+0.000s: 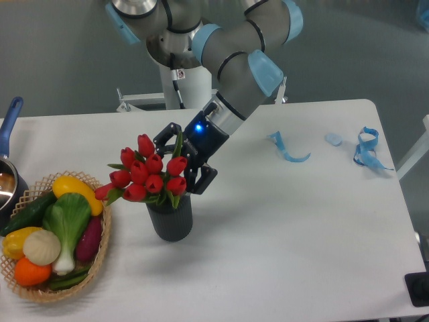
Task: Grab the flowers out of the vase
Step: 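Lower the gripper around the tulip stems and close it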
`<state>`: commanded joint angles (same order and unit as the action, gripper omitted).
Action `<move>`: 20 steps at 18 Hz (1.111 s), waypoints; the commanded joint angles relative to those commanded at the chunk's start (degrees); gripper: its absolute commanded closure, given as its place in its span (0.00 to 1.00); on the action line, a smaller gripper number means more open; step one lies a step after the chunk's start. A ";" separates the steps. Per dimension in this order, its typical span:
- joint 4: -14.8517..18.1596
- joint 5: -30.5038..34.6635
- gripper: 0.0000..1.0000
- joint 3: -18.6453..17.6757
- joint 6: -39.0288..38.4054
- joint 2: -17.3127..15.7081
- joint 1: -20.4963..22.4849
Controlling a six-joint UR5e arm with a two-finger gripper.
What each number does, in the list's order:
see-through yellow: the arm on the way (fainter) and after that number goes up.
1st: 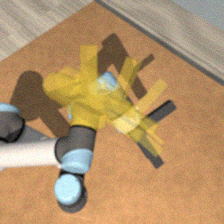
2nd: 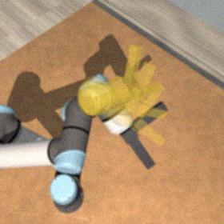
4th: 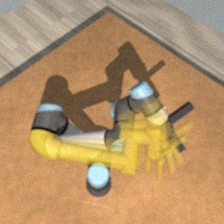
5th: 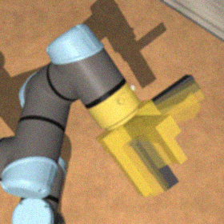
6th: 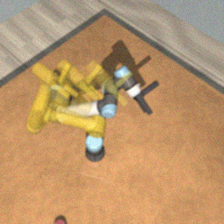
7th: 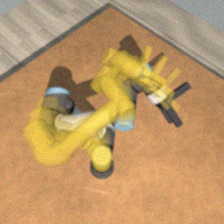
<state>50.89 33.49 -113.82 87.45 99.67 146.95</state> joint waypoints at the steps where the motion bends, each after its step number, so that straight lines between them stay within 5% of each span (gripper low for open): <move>1: 0.00 0.00 0.00 0.09 0.00 0.17 -0.09; 4: -0.09 0.09 0.02 0.35 0.09 0.79 -0.09; 8: -0.09 0.09 0.34 0.35 0.09 0.79 -0.09; 13: 0.00 0.09 0.57 0.35 0.00 0.79 -0.09; 17: 0.00 0.00 0.72 0.44 -0.09 0.79 0.00; 20: 0.00 0.00 0.73 0.88 -0.09 0.88 0.09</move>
<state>50.89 33.49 -112.94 87.36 100.55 147.04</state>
